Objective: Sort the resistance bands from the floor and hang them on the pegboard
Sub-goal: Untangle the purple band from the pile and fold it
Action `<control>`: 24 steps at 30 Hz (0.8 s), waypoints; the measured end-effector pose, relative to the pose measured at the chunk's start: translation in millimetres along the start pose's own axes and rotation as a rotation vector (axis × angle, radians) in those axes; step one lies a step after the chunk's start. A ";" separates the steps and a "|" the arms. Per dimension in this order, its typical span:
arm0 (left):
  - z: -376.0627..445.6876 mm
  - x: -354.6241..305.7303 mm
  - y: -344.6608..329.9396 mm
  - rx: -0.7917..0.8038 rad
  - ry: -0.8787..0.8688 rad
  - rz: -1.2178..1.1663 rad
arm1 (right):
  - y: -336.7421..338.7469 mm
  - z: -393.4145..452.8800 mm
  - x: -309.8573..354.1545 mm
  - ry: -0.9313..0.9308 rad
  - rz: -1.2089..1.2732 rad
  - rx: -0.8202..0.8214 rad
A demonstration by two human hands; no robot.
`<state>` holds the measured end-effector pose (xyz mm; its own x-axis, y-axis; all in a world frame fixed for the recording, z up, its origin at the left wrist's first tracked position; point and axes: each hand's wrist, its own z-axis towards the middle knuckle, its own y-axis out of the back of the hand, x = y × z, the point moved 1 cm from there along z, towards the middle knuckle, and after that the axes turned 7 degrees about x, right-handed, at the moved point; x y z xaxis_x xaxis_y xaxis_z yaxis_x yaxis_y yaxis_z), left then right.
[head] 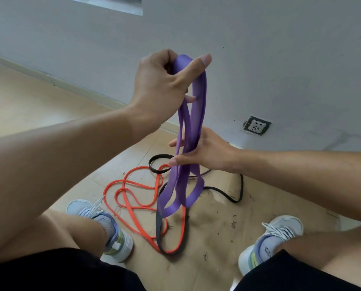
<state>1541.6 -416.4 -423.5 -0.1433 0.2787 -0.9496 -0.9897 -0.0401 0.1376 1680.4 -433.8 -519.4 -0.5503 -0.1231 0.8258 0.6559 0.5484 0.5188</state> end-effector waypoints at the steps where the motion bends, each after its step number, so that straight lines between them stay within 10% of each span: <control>1: -0.3 -0.9 0.1 -0.009 -0.001 -0.008 | -2.1 -0.7 3.6 0.011 -0.012 0.000; 15: 18.6 27.3 48.3 -0.055 0.107 0.007 | 23.3 3.5 -7.0 0.040 0.166 -0.179; 24: 22.5 88.7 90.1 0.243 0.262 0.399 | 47.3 -5.7 -11.1 -0.050 0.021 -0.174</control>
<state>1439.8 -373.7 -489.0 -0.5348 0.0371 -0.8442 -0.8339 0.1383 0.5344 1720.5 -411.3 -502.8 -0.5573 -0.0697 0.8274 0.7449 0.3982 0.5353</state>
